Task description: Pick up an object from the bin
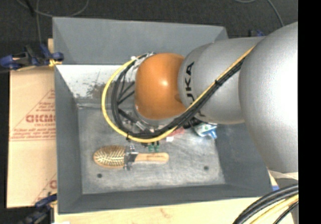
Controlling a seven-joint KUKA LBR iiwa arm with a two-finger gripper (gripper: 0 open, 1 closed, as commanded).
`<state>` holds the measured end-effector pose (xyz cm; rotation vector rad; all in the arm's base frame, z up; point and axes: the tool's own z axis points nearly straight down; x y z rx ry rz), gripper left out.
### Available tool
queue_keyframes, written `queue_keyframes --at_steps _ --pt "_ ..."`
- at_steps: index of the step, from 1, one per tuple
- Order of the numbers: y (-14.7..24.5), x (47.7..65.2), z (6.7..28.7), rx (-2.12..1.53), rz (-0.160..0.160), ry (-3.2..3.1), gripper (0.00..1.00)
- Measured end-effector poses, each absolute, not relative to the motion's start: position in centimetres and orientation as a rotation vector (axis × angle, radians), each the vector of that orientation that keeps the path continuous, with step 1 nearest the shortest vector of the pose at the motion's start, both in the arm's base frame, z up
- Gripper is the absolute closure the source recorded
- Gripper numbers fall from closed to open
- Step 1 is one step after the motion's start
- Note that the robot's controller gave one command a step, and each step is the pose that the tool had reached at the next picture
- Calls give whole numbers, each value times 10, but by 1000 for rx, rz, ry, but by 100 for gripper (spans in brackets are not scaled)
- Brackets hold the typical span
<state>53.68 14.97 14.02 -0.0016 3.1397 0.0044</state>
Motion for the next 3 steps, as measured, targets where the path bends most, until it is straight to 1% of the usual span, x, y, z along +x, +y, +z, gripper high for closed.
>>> queue_keyframes --at_steps 1,2,3 --pt "150 537 140 0 4 3140 0" --pt "163 534 77 -429 1 3098 100" --pt "163 534 77 -428 2 3098 100"
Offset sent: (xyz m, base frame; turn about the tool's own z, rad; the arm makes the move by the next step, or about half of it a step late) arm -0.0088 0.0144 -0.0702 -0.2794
